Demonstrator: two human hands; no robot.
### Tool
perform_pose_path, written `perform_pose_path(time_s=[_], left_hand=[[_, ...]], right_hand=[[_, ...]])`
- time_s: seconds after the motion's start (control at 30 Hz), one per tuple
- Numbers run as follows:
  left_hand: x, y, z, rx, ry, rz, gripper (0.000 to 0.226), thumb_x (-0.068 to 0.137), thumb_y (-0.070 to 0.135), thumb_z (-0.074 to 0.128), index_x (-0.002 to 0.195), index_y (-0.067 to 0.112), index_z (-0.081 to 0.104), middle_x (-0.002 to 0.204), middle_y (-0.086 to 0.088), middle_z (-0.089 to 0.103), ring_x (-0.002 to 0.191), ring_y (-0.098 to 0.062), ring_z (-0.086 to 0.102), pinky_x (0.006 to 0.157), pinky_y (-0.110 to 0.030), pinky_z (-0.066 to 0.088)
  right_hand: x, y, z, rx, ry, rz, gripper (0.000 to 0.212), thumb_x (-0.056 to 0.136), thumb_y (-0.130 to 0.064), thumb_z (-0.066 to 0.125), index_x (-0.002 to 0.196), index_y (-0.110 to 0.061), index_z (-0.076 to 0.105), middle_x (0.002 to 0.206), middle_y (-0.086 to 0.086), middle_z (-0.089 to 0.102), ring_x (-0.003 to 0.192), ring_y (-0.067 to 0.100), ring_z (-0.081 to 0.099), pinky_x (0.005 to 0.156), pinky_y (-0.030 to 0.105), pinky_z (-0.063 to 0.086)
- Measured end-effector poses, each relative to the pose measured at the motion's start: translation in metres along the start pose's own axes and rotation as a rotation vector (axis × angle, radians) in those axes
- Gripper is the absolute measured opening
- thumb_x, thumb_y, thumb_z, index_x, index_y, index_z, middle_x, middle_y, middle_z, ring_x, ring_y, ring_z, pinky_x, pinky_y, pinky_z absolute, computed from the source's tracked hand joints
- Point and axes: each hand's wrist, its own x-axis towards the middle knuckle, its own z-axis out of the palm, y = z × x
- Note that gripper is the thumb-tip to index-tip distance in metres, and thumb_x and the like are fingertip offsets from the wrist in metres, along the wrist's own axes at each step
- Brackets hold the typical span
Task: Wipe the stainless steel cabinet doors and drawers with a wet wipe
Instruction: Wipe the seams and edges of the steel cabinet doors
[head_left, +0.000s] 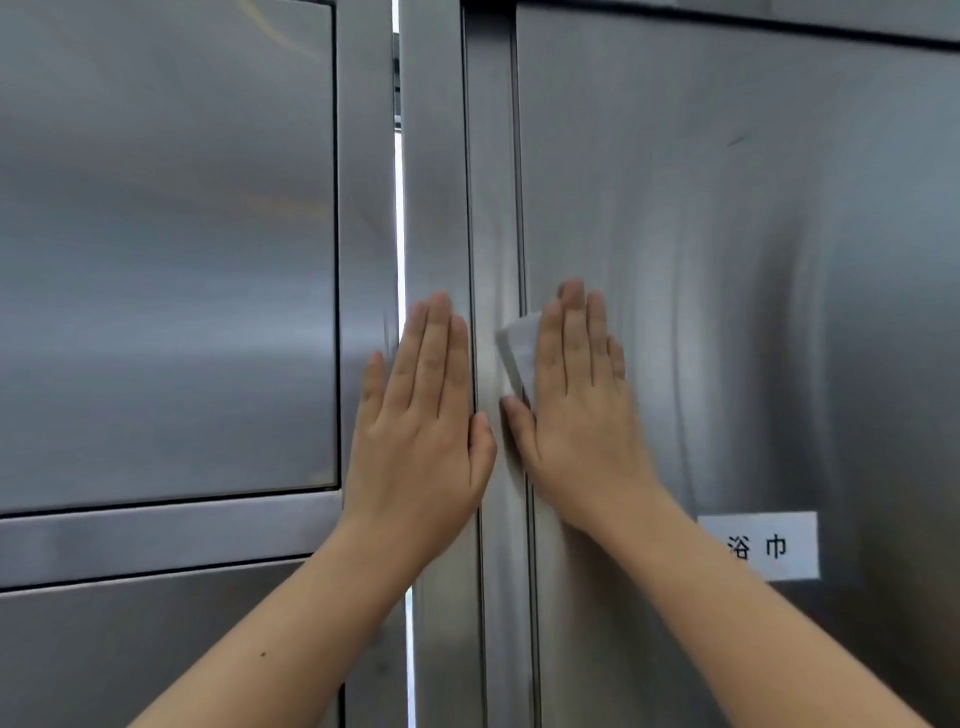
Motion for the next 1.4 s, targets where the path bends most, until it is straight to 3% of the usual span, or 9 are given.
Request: perform_pose_path(time_s=[0.07,0.27,0.43,0.57,0.7,0.87,1.03,1.23,1.4], left_hand=[[-0.007,0.002,0.000,-0.006,-0.017,0.001,0.065,0.088,0.027,0.030,0.144,0.000,0.014,0.152,-0.014,0.008,0.141,-0.024,0.009,0.114,-0.044,0.009],[-0.021,0.004,-0.001,-0.037,-0.054,-0.009,0.064,0.088,0.026,0.032,0.144,0.001,0.013,0.153,-0.013,0.007,0.141,-0.023,0.007,0.114,-0.041,0.004],[-0.023,0.005,-0.001,-0.038,-0.060,-0.019,0.064,0.089,0.027,0.033,0.145,0.002,0.013,0.153,-0.011,0.007,0.141,-0.019,0.004,0.113,-0.044,0.008],[-0.038,0.010,-0.002,-0.066,-0.065,-0.031,0.062,0.089,0.026,0.032,0.144,0.002,0.015,0.152,-0.011,0.009,0.141,-0.017,0.005,0.113,-0.046,0.007],[-0.059,0.015,-0.004,-0.067,-0.071,-0.028,0.061,0.088,0.024,0.035,0.142,0.001,0.019,0.150,-0.011,0.015,0.140,-0.020,0.013,0.111,-0.046,0.007],[-0.082,0.020,-0.004,-0.073,-0.092,-0.039,0.061,0.087,0.024,0.037,0.142,0.001,0.023,0.149,-0.014,0.019,0.139,-0.022,0.017,0.110,-0.049,0.011],[-0.102,0.023,-0.004,-0.063,-0.113,-0.026,0.064,0.087,0.024,0.039,0.144,0.003,0.018,0.150,-0.012,0.017,0.142,-0.018,0.008,0.112,-0.047,0.010],[-0.131,0.035,-0.002,-0.122,-0.149,-0.094,0.064,0.085,0.021,0.040,0.144,0.002,0.022,0.152,-0.009,0.016,0.143,-0.016,0.004,0.111,-0.051,0.012],[-0.167,0.044,-0.002,-0.142,-0.196,-0.096,0.067,0.087,0.022,0.039,0.147,0.007,0.012,0.157,0.001,-0.008,0.144,-0.017,0.003,0.113,-0.050,0.007]], right_hand=[[-0.017,-0.002,0.005,0.003,-0.003,-0.001,0.069,0.093,-0.034,0.034,0.141,-0.005,-0.005,0.149,0.017,-0.013,0.140,0.033,-0.013,0.113,0.034,-0.012],[0.021,-0.002,0.002,-0.058,0.019,0.024,0.071,0.098,-0.036,0.029,0.137,-0.005,-0.022,0.150,0.016,-0.023,0.140,0.029,-0.022,0.109,0.033,-0.021],[0.026,-0.005,0.004,-0.024,0.030,0.016,0.068,0.099,-0.033,0.030,0.140,-0.005,-0.017,0.153,0.017,-0.015,0.141,0.029,-0.017,0.110,0.035,-0.019],[-0.044,-0.013,0.023,0.019,0.072,-0.003,0.066,0.094,-0.025,0.041,0.144,-0.002,0.003,0.152,0.021,0.005,0.142,0.034,0.003,0.115,0.044,0.002],[-0.105,-0.022,0.037,-0.022,0.078,0.043,0.075,0.092,-0.026,0.036,0.145,-0.003,-0.011,0.149,0.021,0.010,0.140,0.031,0.009,0.113,0.047,0.010],[-0.069,-0.017,0.028,-0.044,0.093,0.059,0.066,0.092,-0.022,0.048,0.142,0.003,0.013,0.149,0.025,0.015,0.139,0.036,0.011,0.113,0.050,0.010],[-0.059,-0.015,0.031,-0.046,0.145,0.102,0.065,0.093,-0.024,0.044,0.144,0.003,0.014,0.151,0.024,0.012,0.141,0.037,0.010,0.113,0.048,0.004],[-0.180,-0.035,0.065,-0.061,0.062,0.084,0.069,0.095,-0.028,0.031,0.147,-0.002,-0.005,0.155,0.014,-0.011,0.143,0.032,0.000,0.113,0.047,0.012],[-0.221,-0.045,0.075,-0.101,0.039,0.086,0.064,0.098,-0.030,0.025,0.146,-0.002,-0.008,0.155,0.014,-0.015,0.143,0.030,-0.005,0.114,0.046,0.006]])
